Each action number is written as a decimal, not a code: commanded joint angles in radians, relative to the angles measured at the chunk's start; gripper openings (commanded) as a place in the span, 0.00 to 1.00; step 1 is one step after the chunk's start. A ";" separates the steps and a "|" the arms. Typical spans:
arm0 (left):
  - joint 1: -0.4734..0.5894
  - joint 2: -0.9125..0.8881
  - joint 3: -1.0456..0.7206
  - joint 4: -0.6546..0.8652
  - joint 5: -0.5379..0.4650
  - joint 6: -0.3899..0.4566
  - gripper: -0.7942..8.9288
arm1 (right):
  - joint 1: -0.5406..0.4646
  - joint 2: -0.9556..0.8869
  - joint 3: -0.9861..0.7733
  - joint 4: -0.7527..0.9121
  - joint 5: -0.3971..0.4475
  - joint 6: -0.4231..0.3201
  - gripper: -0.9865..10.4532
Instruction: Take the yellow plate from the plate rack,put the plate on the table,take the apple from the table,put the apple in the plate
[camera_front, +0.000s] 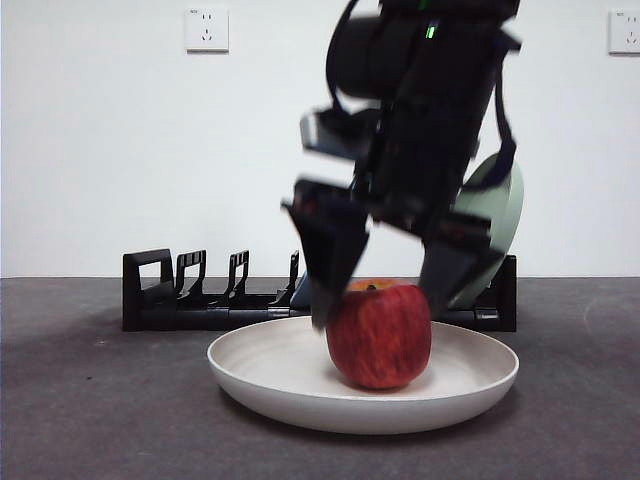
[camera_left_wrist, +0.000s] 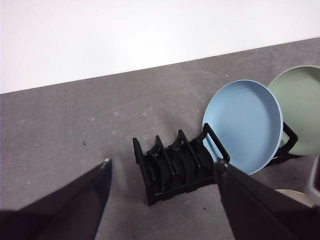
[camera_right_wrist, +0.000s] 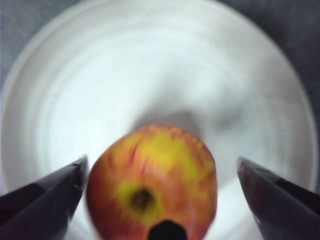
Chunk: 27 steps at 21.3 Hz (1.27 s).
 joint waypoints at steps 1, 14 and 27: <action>0.002 -0.001 -0.005 0.014 0.002 0.011 0.43 | 0.003 -0.062 0.003 0.005 -0.001 0.005 0.53; 0.002 0.060 -0.005 0.065 0.217 0.015 0.42 | -0.024 -0.397 0.036 0.010 0.139 -0.080 0.33; 0.002 0.195 -0.007 -0.090 0.306 0.127 0.07 | -0.329 -0.645 0.033 -0.238 0.146 -0.106 0.08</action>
